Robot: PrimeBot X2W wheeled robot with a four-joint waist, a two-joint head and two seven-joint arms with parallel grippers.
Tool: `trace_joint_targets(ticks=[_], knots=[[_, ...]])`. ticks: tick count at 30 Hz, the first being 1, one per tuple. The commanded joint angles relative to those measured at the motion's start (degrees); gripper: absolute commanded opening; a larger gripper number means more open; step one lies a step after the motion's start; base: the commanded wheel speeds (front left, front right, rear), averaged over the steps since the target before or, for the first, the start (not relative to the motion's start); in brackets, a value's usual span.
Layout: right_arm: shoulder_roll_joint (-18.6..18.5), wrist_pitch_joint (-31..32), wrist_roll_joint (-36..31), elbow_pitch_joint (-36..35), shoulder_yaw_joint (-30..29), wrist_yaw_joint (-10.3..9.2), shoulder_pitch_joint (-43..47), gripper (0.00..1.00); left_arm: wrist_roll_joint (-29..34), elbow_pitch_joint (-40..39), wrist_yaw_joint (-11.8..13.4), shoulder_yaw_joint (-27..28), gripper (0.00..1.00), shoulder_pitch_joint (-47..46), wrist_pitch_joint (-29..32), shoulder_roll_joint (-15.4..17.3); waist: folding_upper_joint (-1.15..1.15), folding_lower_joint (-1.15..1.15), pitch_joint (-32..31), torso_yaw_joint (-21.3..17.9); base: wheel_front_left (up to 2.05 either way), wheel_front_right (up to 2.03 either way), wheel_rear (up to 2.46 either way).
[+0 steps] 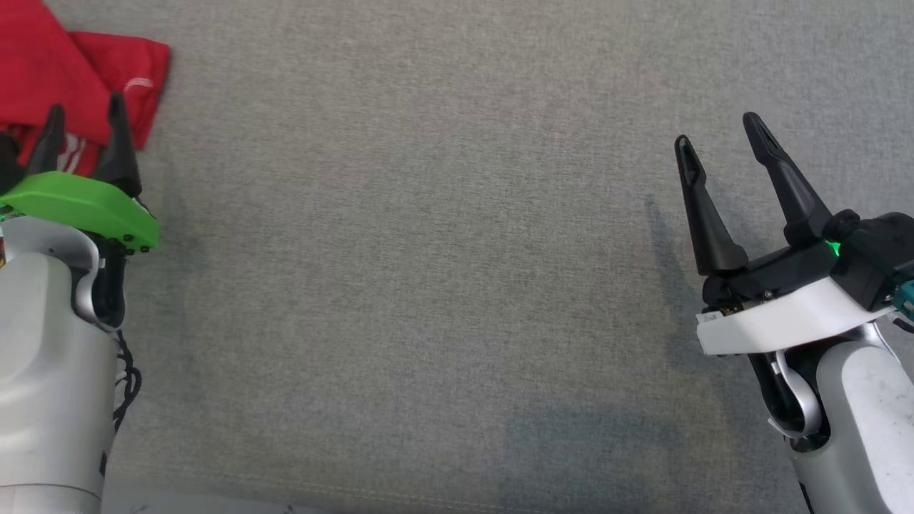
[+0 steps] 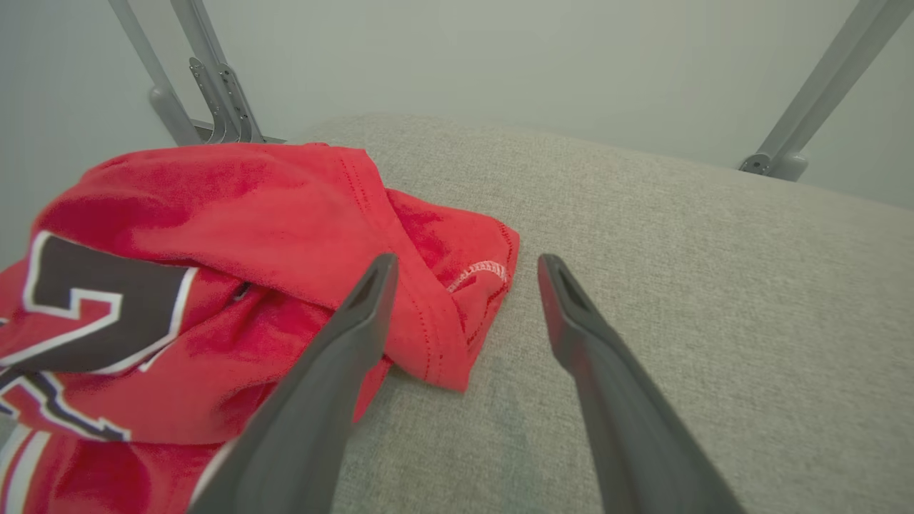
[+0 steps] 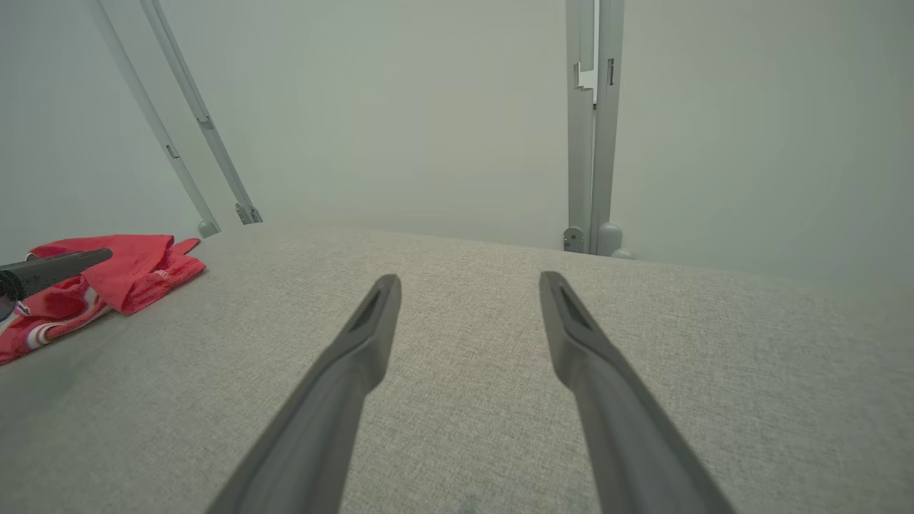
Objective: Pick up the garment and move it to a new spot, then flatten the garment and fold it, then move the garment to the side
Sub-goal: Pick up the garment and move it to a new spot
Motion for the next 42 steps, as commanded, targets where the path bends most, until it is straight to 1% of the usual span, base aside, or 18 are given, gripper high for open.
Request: trace_joint_targets(ticks=[1, 2, 3, 7, 11, 12, 13, 14, 18, 20, 21, 23, 26, 33, 38, 42], knots=[[-0.12, -0.48, -0.14, 0.15, 0.21, -0.04, -1.20, 1.00, -0.82, 3.90, -0.48, 0.01, 1.00, -2.43, 0.68, 1.19, 0.00, -0.02, 6.13, -5.83, 0.00, 0.00, 0.00], [-0.18, -0.63, -0.15, 0.20, 0.22, -0.04, -1.40, 1.00, -1.20, 6.20, -0.55, 0.07, 1.00, -3.29, 0.96, 1.51, 0.00, -0.02, 6.50, -6.04, 0.00, 0.00, 0.00], [-0.18, -0.63, -0.15, 0.20, 0.22, -0.04, -1.40, 1.00, -1.20, 6.20, -0.55, 0.07, 1.00, -3.29, 0.96, 1.51, 0.00, -0.02, 6.50, -6.04, 0.00, 0.00, 0.00], [-0.45, -0.63, -0.39, 0.14, 0.30, -0.04, -1.98, 1.00, -1.59, 13.85, -0.88, -0.20, 1.00, -6.20, 2.34, 2.69, 0.00, -0.02, 8.05, -6.42, 0.00, 0.00, 0.00], [-0.67, -0.78, -0.56, 0.42, 0.21, -0.04, -2.29, 1.00, -1.80, 19.13, -0.78, -0.38, 1.00, -7.84, 1.32, 2.34, 0.00, -0.02, 8.47, -6.06, 0.00, 0.00, 0.00], [-0.68, -0.73, -0.56, 0.47, 0.26, -0.04, -2.39, 1.00, -1.79, 19.89, -0.81, -0.42, 0.85, -8.18, 0.78, 2.23, 0.00, -0.02, 8.44, -5.93, 0.00, 0.00, 0.00], [-0.73, -0.70, -0.59, 0.57, 0.27, -0.04, -2.39, 1.00, -1.43, 20.55, -0.84, -0.72, 0.32, -8.45, 0.09, 2.20, 0.00, -0.02, 8.30, -5.74, 0.00, 0.00, 0.00], [-0.77, -0.71, -0.61, 0.75, 0.27, -0.04, -2.36, 1.00, -1.14, 21.03, -0.82, -0.82, 0.00, -8.65, -0.80, 2.14, 0.00, -0.02, 8.02, -5.55, 0.00, 0.00, 0.00], [-0.63, -1.15, -0.29, 1.64, 0.60, -0.04, -2.01, 1.00, -0.68, 20.74, -0.78, -0.45, 0.00, -8.36, -3.54, 2.65, 0.00, -0.02, 5.94, -5.01, 0.00, 0.00, 0.00], [-0.52, -1.38, -0.01, 2.27, 0.60, -0.04, -1.47, 1.00, -0.18, 19.14, -0.73, -0.06, 0.00, -8.08, -4.17, 3.15, 0.00, -0.02, 4.53, -4.79, 0.00, 0.00, 0.00], [-0.44, -1.43, 0.07, 2.57, 0.61, -0.04, -1.16, 1.00, 0.23, 17.59, -0.31, 0.29, 0.00, -7.83, -4.31, 3.61, 0.00, -0.02, 3.71, -4.70, 0.00, 0.00, 0.00], [-0.14, -1.90, 0.30, 3.12, 0.48, -0.04, -0.53, 1.00, 1.40, 12.90, 0.73, 1.57, 0.00, -6.23, -4.40, 4.52, 0.00, -0.02, 1.93, -4.59, 0.00, 0.00, 0.00], [0.21, -2.48, 0.60, 3.93, 0.31, -0.04, 0.53, 1.00, 3.47, 5.42, 2.20, 3.66, 0.00, -1.96, -4.40, 4.63, 0.00, -0.02, -0.82, -4.71, 0.00, 0.00, 0.00], [1.41, -4.15, 0.54, 5.66, -0.49, -0.04, 3.13, 1.00, 6.88, -10.70, 4.79, 7.01, 0.00, 9.35, -4.44, 3.39, 0.00, -0.02, -7.45, -5.94, 0.00, 0.00, 0.00], [1.66, -4.81, 0.17, 6.11, -1.26, -0.04, 5.27, 1.00, 7.92, -20.85, 6.76, 6.73, 0.00, 17.93, -4.28, 1.91, 0.00, -0.02, -11.22, -7.51, 0.00, 0.00, 0.00], [1.76, -4.80, 0.06, 6.10, -1.65, -0.04, 6.82, 1.00, 8.78, -29.14, 8.36, 5.18, 0.00, 24.43, -1.64, 0.70, 0.00, -0.02, -13.23, -9.30, 0.00, 0.00, 0.00]])
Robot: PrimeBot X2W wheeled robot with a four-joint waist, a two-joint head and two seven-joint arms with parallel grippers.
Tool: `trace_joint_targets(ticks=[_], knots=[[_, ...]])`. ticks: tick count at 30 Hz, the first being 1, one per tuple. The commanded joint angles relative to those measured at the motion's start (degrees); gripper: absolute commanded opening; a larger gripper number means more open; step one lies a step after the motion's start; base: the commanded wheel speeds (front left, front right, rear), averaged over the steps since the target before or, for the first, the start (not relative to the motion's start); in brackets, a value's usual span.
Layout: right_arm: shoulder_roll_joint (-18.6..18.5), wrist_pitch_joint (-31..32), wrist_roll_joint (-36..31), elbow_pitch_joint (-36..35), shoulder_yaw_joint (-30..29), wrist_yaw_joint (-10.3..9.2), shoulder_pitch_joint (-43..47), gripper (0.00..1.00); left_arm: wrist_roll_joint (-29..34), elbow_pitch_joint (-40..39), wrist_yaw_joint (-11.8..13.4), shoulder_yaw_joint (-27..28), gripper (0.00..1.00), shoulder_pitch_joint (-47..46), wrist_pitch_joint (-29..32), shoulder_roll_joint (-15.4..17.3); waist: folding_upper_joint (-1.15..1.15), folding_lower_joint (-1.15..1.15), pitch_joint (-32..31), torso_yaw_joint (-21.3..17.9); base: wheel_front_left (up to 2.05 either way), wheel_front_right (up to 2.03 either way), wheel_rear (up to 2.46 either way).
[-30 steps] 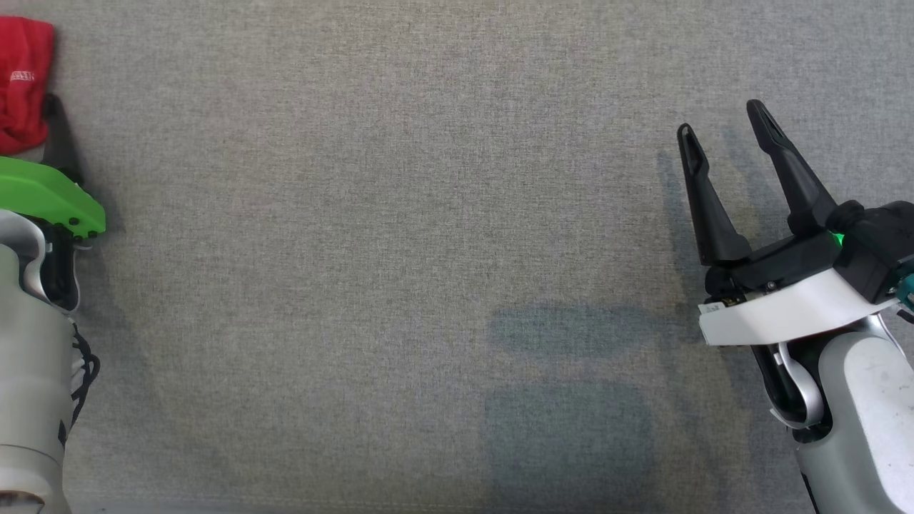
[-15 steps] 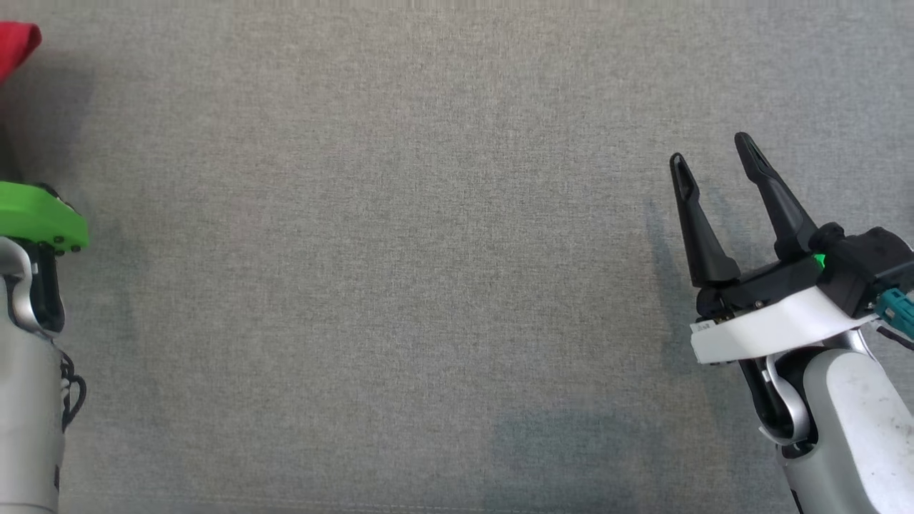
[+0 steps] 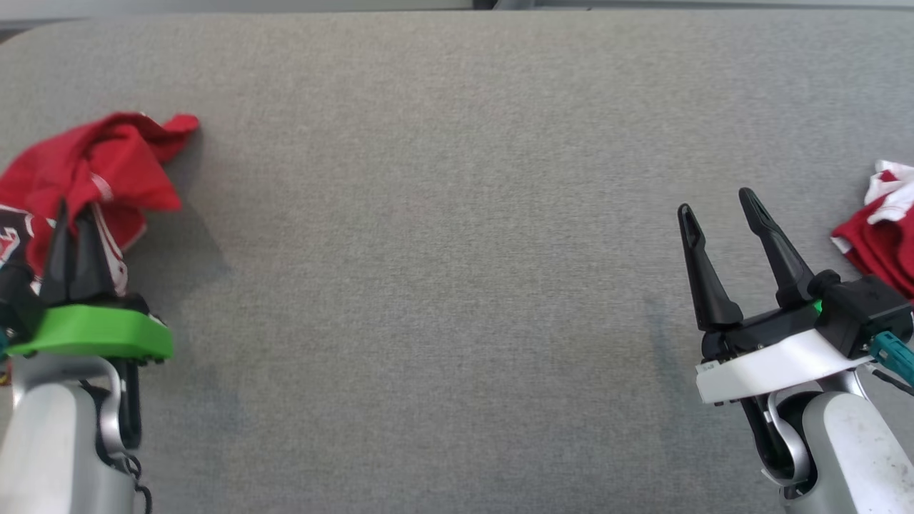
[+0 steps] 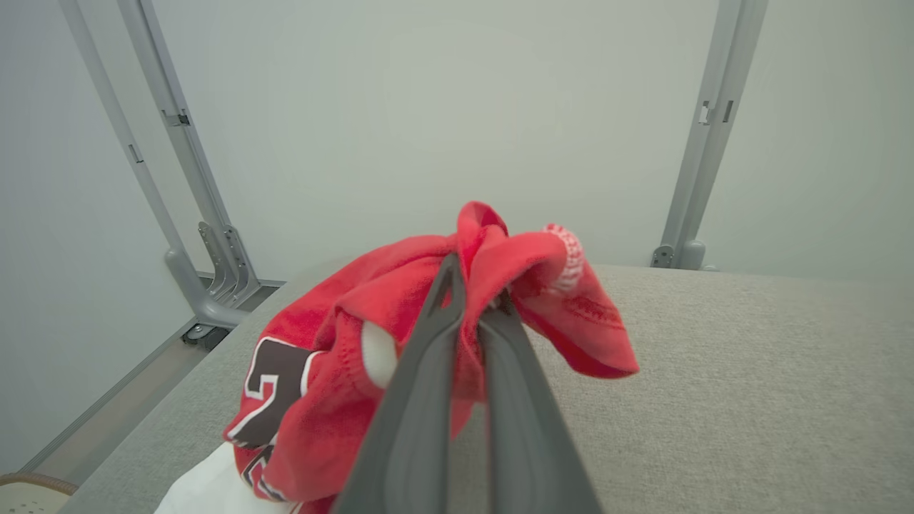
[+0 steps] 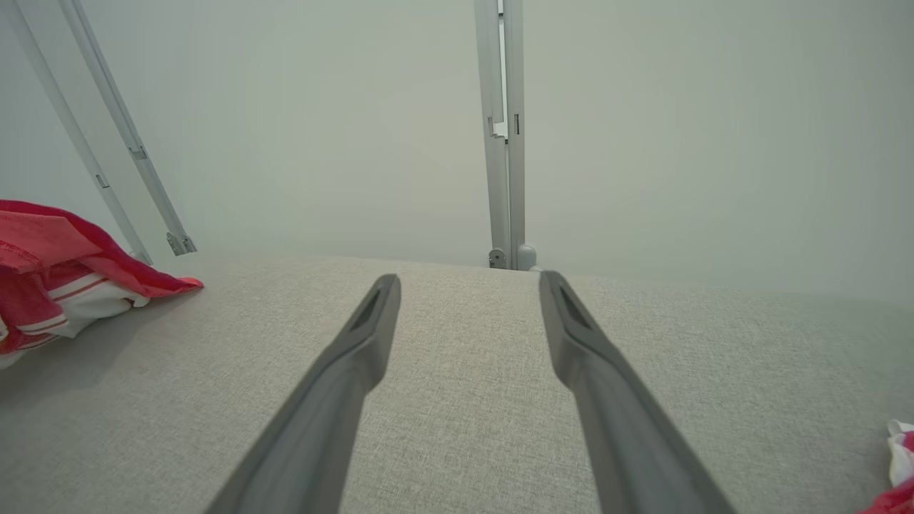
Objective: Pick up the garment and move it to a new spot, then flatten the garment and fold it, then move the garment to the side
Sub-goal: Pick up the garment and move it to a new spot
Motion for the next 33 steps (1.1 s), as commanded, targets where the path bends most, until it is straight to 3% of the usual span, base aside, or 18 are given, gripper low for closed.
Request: trace_joint_targets(ticks=[1, 8, 13, 23, 28, 29, 30, 31, 33], knots=[[0.06, -0.14, -0.13, 0.02, -0.18, -0.04, 0.95, 1.00, 0.75, -2.63, 0.69, -0.49, 0.00, 2.06, 0.73, -0.25, 0.00, 0.00, -2.86, -2.91, 0.00, 0.00, 0.00], [0.37, -0.10, 0.29, -0.10, -0.05, -0.04, 2.12, 1.00, 2.09, -13.69, 2.01, -4.86, 0.00, 8.44, 5.99, -1.98, 0.00, 0.00, -3.69, -8.14, 0.00, 0.00, 0.00], [0.68, -0.31, 0.10, -0.18, 0.02, -0.04, 1.90, 1.00, 3.53, -17.26, 0.50, -10.34, 0.00, 8.36, 9.53, -3.39, 0.00, 0.00, -2.77, -13.05, 0.00, 0.00, 0.00], [2.28, -1.74, 0.66, 0.57, -0.13, -0.04, 1.47, 1.00, 5.25, -11.09, -4.88, -22.00, 0.00, 1.98, 13.37, -8.62, 0.00, 0.00, 1.31, -22.13, 0.00, 0.00, 0.00], [3.24, -2.86, 1.06, 1.55, -0.26, -0.04, 1.28, 1.00, 5.36, -4.94, -7.10, -27.08, 0.00, -1.02, 13.25, -10.94, 0.00, 0.00, 3.49, -24.61, 0.00, 0.00, 0.00], [3.45, -3.05, 1.06, 1.76, -0.12, -0.04, 1.09, 1.00, 5.42, -3.67, -7.20, -27.55, 0.18, -1.59, 13.00, -11.11, 0.00, 0.00, 3.84, -24.98, 0.00, 0.00, 0.00], [3.57, -3.35, 1.11, 1.96, -0.03, -0.04, 0.90, 1.00, 5.31, -2.38, -7.37, -27.97, 0.45, -2.14, 12.77, -11.37, 0.00, 0.00, 4.10, -25.23, 0.00, 0.00, 0.00], [3.60, -3.44, 1.14, 2.17, 0.02, -0.04, 0.78, 1.00, 5.59, -1.14, -7.38, -28.26, 1.00, -2.67, 12.33, -11.54, 0.00, 0.00, 4.28, -25.36, 0.00, 0.00, 0.00], [3.70, -3.87, 1.21, 2.62, -0.06, -0.04, 0.74, 1.00, 5.36, 0.79, -7.62, -28.97, 1.00, -3.36, 11.30, -12.01, 0.00, 0.00, 4.54, -25.41, 0.00, 0.00, 0.00]])
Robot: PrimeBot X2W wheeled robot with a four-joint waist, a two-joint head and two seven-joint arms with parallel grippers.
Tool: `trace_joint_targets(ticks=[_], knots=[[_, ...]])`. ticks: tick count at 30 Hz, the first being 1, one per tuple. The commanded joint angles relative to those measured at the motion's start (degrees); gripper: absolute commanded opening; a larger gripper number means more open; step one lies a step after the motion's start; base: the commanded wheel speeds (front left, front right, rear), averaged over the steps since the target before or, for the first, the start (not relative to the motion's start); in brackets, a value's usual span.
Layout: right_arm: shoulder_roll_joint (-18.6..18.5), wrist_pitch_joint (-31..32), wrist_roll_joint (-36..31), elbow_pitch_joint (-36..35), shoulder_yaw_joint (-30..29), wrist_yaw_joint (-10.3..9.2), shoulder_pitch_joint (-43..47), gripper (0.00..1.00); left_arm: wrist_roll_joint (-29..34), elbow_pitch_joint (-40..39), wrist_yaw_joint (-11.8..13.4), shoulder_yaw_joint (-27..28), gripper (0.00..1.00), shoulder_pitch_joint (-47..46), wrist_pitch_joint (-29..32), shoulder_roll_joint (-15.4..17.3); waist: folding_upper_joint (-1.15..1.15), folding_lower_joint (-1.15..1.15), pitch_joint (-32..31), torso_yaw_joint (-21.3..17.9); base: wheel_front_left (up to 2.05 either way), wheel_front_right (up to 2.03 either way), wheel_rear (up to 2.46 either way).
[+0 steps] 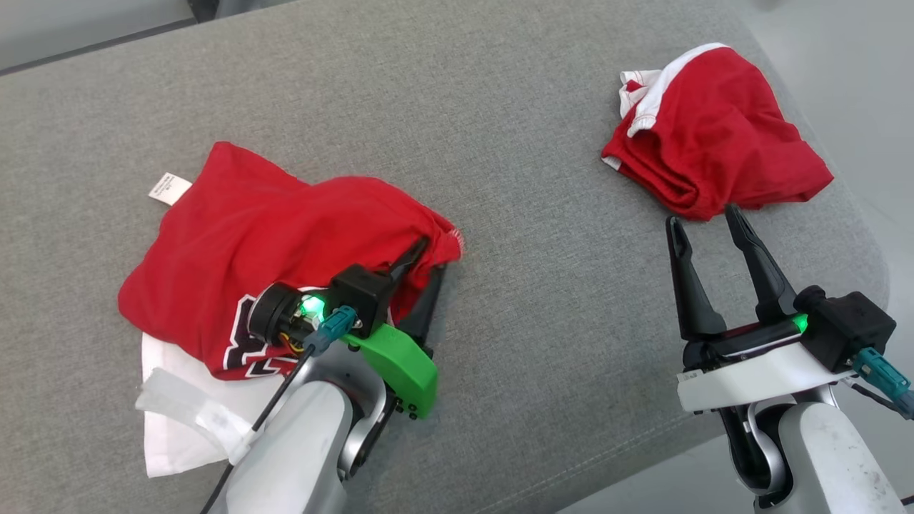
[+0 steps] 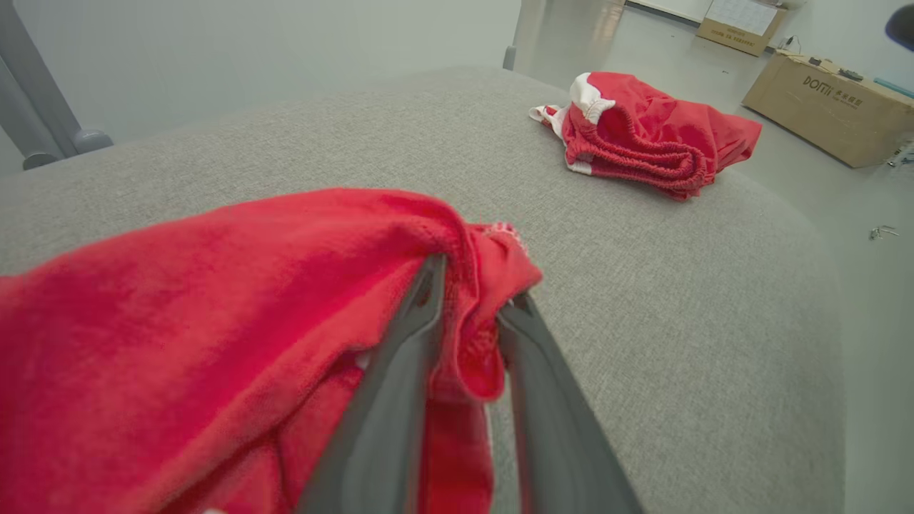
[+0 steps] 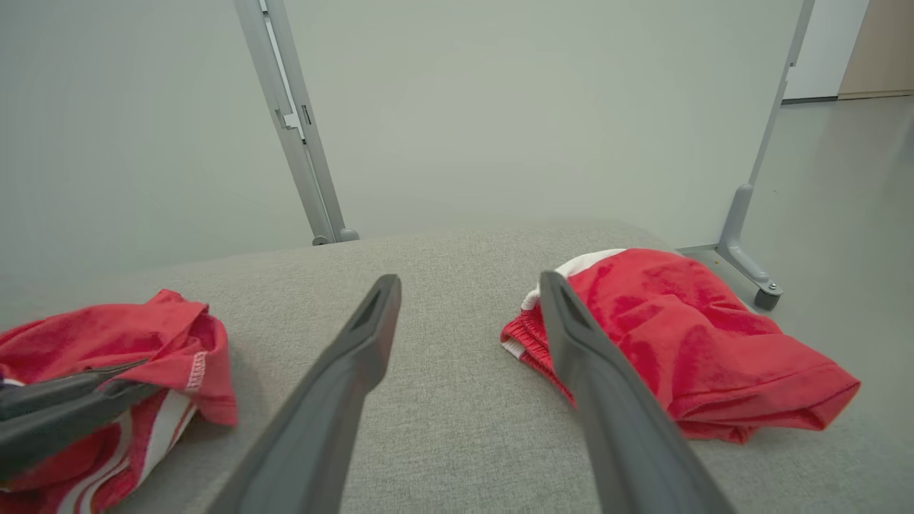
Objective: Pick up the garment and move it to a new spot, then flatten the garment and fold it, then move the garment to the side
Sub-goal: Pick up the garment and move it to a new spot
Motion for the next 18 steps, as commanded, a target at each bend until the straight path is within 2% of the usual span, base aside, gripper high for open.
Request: trace_joint_targets(ticks=[1, 5, 10, 14, 18], knots=[[0.15, -0.62, 0.39, 0.43, -0.11, -0.04, -0.45, 1.00, -0.41, 1.29, -0.43, -0.42, 1.00, -1.19, -1.02, -0.28, 0.00, 0.00, 1.72, -1.48, 0.00, 0.00, 0.00], [0.39, -1.06, 0.66, 1.34, -0.79, -0.04, -0.42, 1.00, -1.06, 2.80, -0.93, -1.41, 1.00, -1.75, -4.22, -0.60, 0.00, 0.00, 0.99, -0.28, 0.00, 0.00, 0.00], [-0.04, -0.92, 0.46, 1.88, -1.21, -0.04, -0.32, 1.00, -2.70, 0.78, -1.04, -0.75, 1.00, -0.19, -7.56, -0.67, 0.00, 0.00, -1.36, 2.57, 0.00, 0.00, 0.00], [-0.36, -0.53, 0.14, 1.86, -1.43, -0.04, 0.24, 1.00, -3.23, -1.83, -0.08, 0.21, 1.00, 1.04, -9.47, 0.01, 0.00, 0.00, -3.19, 4.67, 0.00, 0.00, 0.00], [-0.82, 0.24, -0.11, 1.66, -1.63, -0.04, 0.98, 1.00, -3.36, -5.66, 2.65, 2.86, 1.00, 3.39, -11.38, 1.63, 0.00, 0.00, -5.36, 7.28, 0.00, 0.00, 0.00]])
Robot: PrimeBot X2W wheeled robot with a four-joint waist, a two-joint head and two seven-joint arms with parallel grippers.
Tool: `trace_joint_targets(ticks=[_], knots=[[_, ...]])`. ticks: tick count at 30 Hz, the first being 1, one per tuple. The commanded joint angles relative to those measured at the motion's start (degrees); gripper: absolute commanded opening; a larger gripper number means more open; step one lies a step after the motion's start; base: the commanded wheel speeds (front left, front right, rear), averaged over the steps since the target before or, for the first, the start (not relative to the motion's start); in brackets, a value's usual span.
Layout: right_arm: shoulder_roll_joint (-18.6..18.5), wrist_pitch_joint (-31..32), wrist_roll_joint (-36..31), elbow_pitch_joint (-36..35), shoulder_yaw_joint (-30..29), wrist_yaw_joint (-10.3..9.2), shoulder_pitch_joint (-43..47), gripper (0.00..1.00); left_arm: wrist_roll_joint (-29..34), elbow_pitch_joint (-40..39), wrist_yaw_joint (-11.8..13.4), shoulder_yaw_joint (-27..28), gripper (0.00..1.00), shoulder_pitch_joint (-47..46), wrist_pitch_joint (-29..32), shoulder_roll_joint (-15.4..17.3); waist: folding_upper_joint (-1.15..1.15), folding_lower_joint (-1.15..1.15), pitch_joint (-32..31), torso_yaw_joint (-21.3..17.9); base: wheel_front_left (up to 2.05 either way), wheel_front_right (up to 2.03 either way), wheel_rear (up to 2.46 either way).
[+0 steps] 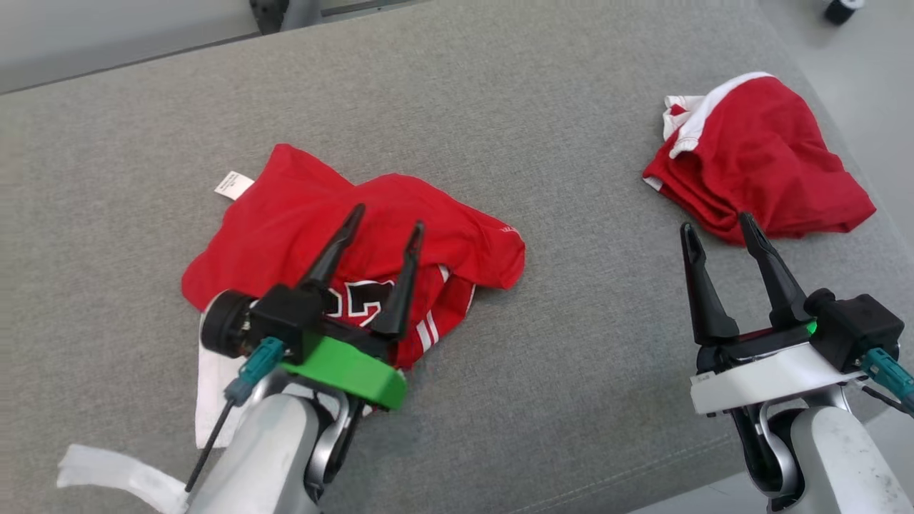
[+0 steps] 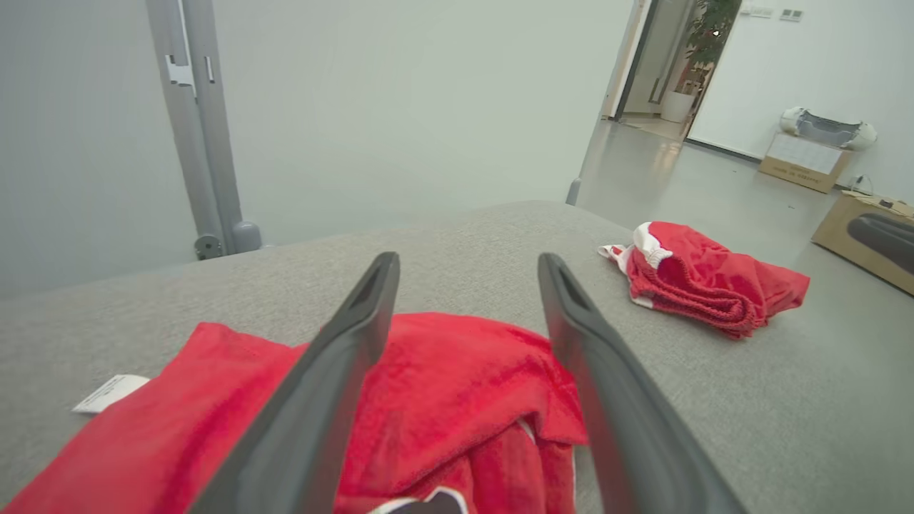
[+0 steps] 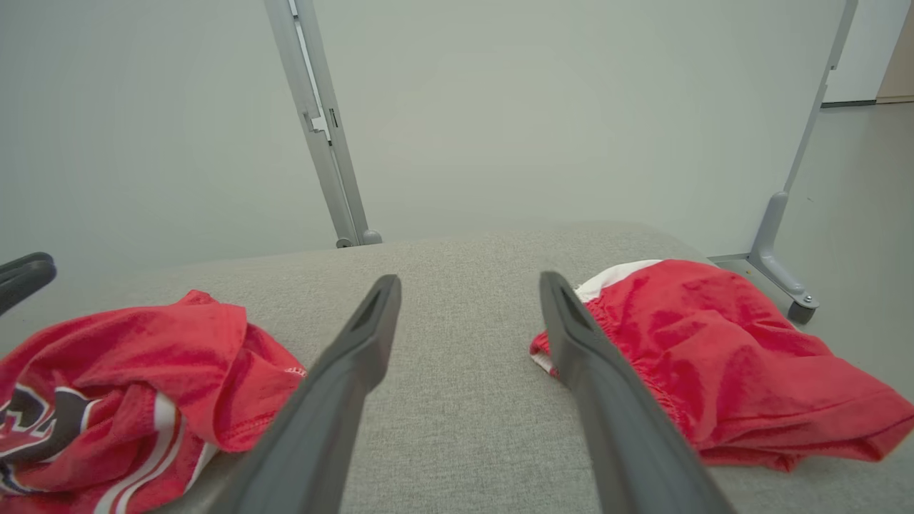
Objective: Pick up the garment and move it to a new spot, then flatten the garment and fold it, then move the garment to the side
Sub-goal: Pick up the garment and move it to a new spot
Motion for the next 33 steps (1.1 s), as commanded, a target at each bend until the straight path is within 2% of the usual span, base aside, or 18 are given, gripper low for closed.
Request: trace_joint_targets(ticks=[1, 11, 16, 21, 33], knots=[[-0.27, 0.36, -0.21, -0.18, -0.12, -0.04, 0.80, 1.00, -0.45, -0.56, 0.88, 0.85, 1.00, 1.10, -0.33, 0.89, 0.00, 0.00, -3.42, 3.57, 0.00, 0.00, 0.00], [-1.29, 2.82, -0.67, -1.04, -0.73, -0.04, 3.59, 1.00, -4.02, -7.54, 6.85, 12.32, 1.00, 9.20, -2.23, 7.14, 0.00, 0.00, -8.09, 8.99, 0.00, 0.00, 0.00], [-1.54, 3.90, -0.92, -1.33, -1.15, -0.04, 5.14, 1.00, -5.53, -9.30, 7.26, 15.36, 1.00, 12.94, -2.33, 9.74, 0.00, 0.00, -10.17, 10.52, 0.00, 0.00, 0.00], [-1.71, 4.49, -1.14, -1.45, -1.58, -0.04, 6.53, 1.00, -6.10, -10.36, 6.25, 16.48, 1.00, 16.09, -2.44, 11.70, 0.00, 0.00, -12.10, 11.29, 0.00, 0.00, 0.00], [-1.89, 5.94, -1.52, -2.24, -0.95, -0.04, 9.88, 1.00, -6.77, -13.22, 8.24, 16.54, 1.00, 23.27, -1.07, 12.29, 0.00, 0.00, -15.94, 10.94, 0.00, 0.00, 0.00]])
